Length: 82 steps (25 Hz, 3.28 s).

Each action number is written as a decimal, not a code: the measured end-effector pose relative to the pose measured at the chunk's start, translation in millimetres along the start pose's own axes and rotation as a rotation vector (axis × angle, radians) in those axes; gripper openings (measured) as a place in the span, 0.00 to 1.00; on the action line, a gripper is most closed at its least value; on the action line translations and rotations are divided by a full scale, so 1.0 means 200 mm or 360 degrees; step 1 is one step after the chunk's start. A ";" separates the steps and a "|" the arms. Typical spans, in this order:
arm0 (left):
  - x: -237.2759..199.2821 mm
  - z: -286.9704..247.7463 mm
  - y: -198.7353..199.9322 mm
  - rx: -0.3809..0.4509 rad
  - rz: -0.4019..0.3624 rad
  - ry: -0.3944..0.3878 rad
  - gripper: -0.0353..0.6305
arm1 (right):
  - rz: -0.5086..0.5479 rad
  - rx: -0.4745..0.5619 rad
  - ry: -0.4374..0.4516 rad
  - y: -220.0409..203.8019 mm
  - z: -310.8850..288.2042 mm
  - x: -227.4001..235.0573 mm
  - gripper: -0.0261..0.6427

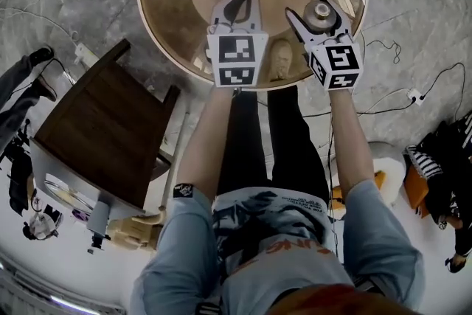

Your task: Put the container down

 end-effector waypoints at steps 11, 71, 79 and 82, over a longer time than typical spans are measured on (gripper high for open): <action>-0.14 -0.26 0.12 0.0044 0.0079 0.0027 0.09 | 0.0141 0.0126 -0.0083 0.21 -0.39 0.18 0.58; -0.17 0.06 0.21 0.0206 0.0209 0.0259 0.09 | 0.0424 -0.0066 0.0013 0.30 -0.38 0.24 0.56; 0.00 0.42 0.35 0.0310 0.0259 0.0354 0.09 | 0.0130 0.0097 -0.0005 0.43 0.10 0.14 0.17; 0.05 0.54 0.46 0.0339 0.0217 0.0385 0.09 | 0.0107 0.0155 0.0002 0.55 0.20 0.09 0.06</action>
Point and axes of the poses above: the fingertips, and each gripper's own axes: z backward along the fingers, x to its right, y out of its top, the point moved 6 cm from there along z, backward along the fingers, and after that the axes turned 9 degrees about x, right-handed, at the moved point
